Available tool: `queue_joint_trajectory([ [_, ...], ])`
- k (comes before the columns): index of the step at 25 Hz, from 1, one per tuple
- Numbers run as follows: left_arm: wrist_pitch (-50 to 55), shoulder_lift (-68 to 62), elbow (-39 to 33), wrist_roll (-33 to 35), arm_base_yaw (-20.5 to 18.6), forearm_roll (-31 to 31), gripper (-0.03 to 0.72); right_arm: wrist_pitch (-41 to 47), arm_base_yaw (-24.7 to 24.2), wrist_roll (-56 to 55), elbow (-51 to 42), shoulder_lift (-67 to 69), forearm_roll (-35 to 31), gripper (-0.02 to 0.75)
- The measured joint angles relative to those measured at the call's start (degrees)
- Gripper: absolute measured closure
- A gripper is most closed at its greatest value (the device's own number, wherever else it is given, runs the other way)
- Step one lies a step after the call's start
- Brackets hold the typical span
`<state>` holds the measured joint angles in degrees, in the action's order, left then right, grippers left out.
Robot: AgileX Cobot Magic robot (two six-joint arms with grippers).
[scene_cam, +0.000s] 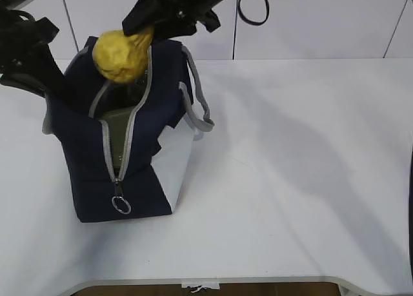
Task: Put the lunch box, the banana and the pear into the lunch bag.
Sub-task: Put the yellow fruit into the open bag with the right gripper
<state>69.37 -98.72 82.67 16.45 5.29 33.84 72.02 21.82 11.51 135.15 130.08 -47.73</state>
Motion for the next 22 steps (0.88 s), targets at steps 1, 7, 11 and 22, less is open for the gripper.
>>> queue_joint_trajectory([
  [1,0.00,0.00,0.00,0.00,0.00,0.00,0.675,0.00,0.23,0.12,0.00,0.73,0.00,0.479],
  [7,-0.10,0.00,0.00,0.00,0.00,0.00,0.675,-0.11,0.46,0.38,-0.35,4.51,1.43,0.440],
  [11,-0.10,0.00,0.00,0.00,-0.23,0.00,0.675,-0.34,0.46,-0.03,-0.35,4.74,2.29,0.249],
  [22,-0.10,0.00,0.00,0.00,-0.35,0.00,0.675,-0.37,-1.37,-2.33,-0.35,-1.44,14.75,0.162],
])
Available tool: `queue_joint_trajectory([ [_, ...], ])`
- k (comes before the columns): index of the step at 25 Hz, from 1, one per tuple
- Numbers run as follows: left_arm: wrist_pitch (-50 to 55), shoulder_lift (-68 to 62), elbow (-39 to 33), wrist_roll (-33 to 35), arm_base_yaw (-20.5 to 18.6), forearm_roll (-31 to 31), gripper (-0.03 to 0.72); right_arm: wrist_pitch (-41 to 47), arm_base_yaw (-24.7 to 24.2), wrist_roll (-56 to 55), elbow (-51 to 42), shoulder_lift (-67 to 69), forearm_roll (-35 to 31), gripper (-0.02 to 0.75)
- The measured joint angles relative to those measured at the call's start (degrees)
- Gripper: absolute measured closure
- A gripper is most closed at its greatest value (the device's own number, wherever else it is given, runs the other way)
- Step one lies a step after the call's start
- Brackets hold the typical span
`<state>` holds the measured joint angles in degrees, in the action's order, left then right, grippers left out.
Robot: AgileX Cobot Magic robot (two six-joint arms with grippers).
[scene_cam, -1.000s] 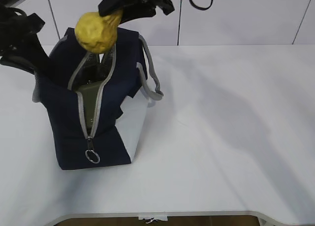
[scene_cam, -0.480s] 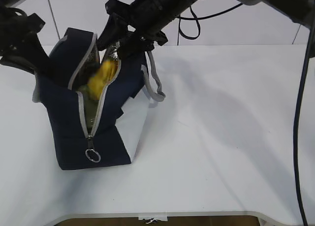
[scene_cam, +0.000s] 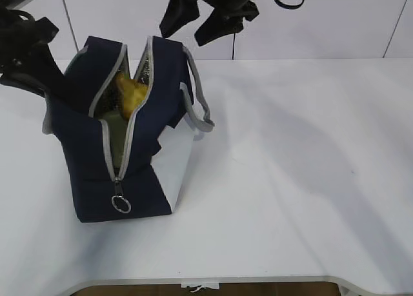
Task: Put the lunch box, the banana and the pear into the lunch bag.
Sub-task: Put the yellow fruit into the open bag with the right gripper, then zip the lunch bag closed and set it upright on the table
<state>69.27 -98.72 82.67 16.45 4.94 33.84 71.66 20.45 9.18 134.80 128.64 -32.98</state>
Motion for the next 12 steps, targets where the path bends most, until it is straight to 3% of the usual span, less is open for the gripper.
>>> queue_joint_trajectory([
  [3,-0.09,0.00,0.00,0.00,0.00,0.00,0.675,0.00,-0.14,-0.95,0.12,-0.51,2.64,0.167],
  [12,-0.21,0.00,0.00,0.00,0.00,0.00,0.675,0.00,-0.14,-1.32,-4.24,0.97,2.15,0.174],
])
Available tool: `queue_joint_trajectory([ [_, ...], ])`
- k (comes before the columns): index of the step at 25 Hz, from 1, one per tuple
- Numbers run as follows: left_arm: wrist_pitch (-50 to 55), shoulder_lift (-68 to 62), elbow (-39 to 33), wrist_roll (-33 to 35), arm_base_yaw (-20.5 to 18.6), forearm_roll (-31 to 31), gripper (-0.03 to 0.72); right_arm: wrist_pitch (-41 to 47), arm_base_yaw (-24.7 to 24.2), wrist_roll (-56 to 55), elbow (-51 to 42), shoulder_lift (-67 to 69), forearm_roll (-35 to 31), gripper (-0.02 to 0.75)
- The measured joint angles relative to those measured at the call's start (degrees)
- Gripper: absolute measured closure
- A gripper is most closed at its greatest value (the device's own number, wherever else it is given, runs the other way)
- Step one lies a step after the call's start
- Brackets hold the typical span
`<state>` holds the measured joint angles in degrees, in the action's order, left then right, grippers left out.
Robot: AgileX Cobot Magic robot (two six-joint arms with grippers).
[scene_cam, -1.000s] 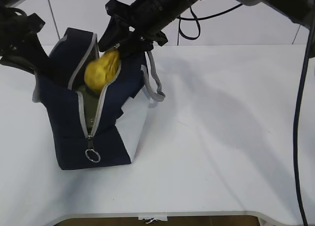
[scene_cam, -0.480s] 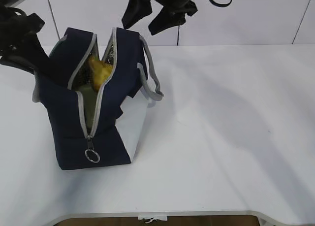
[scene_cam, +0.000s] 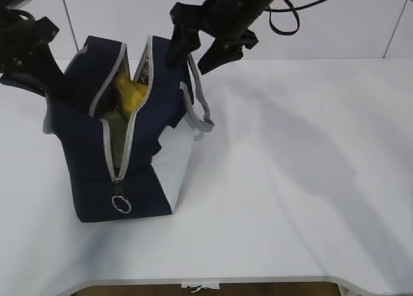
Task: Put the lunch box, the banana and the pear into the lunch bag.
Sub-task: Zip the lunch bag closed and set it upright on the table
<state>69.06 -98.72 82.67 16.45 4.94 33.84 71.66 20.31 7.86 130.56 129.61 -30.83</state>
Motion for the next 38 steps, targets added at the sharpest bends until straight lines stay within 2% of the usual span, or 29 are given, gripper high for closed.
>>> queue_joint_trajectory([
  [7,-0.11,0.00,0.00,0.00,0.00,0.38,0.675,0.00,0.18,-0.02,-0.34,2.66,-2.57,0.180],
  [9,-0.23,0.00,0.00,0.00,0.00,0.90,0.675,0.00,0.18,-0.02,-0.34,2.66,-2.54,0.214],
  [11,-0.32,0.00,0.00,0.00,0.00,1.89,0.675,0.00,0.18,-0.02,-0.34,2.66,-2.54,0.305],
  [15,-0.54,0.00,0.00,0.00,0.00,5.86,0.675,0.00,0.18,0.36,-0.34,2.70,-2.54,0.640],
  [17,-0.65,0.00,0.00,0.14,0.00,8.84,0.675,0.00,0.18,0.75,-0.34,2.70,-2.54,0.717],
  [19,-0.65,0.00,0.00,0.48,0.00,12.33,0.675,0.00,0.18,0.99,-0.34,2.70,-1.87,0.732],
  [25,-1.03,-0.22,0.00,2.37,0.44,22.83,0.675,0.35,0.18,-0.37,-0.51,-1.41,7.33,0.734],
  [29,-3.20,-1.10,0.00,5.13,3.77,27.60,0.675,0.79,0.18,-2.02,-0.60,-4.64,12.20,0.735],
  [33,-6.60,-3.54,0.00,6.39,7.78,29.69,0.675,1.04,0.18,-2.95,-2.42,-7.43,15.22,0.735],
  [35,-8.54,-5.01,0.00,7.66,9.06,31.41,0.675,1.31,0.18,-3.75,-5.26,-9.69,18.41,0.735],
  [38,-10.47,-7.17,0.00,11.41,10.48,36.08,0.675,1.52,0.18,-4.45,-6.64,-10.55,19.57,0.735],
])
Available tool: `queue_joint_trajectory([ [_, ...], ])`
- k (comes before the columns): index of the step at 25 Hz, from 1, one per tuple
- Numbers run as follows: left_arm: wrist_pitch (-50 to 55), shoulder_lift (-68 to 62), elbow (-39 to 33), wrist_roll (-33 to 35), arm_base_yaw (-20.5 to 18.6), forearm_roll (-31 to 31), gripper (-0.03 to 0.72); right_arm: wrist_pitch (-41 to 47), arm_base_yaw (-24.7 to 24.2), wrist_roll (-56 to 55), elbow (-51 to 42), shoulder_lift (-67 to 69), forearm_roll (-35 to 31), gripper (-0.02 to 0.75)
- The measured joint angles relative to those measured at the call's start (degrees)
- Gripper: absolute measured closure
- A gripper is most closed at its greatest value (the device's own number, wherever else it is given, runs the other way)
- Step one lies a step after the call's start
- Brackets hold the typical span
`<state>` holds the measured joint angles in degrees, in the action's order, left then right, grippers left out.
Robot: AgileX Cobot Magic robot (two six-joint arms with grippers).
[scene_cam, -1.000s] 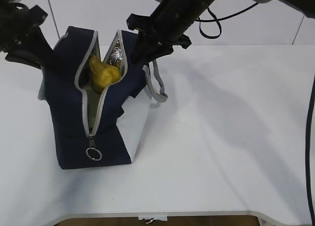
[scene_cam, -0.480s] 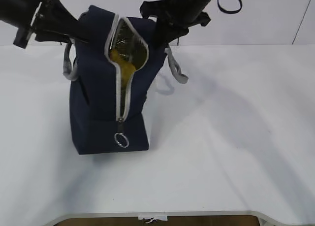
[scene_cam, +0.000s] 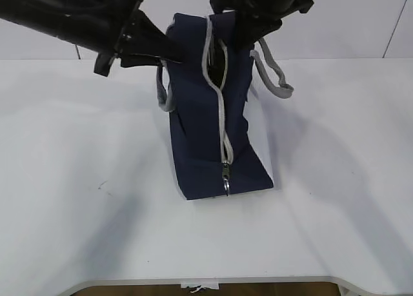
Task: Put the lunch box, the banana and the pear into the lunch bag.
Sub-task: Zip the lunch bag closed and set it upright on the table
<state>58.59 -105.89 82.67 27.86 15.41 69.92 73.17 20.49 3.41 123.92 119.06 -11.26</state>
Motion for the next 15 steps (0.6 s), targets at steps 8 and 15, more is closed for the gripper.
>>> queue_joint_trajectory([
  [8,-2.36,-4.33,0.00,2.60,2.98,6.44,0.662,0.00,0.00,-0.35,-0.77,0.03,0.57,0.686],
  [15,-1.58,-4.33,0.00,2.63,3.00,6.53,0.420,-0.81,0.00,-0.35,-0.77,-0.23,0.23,0.328],
])
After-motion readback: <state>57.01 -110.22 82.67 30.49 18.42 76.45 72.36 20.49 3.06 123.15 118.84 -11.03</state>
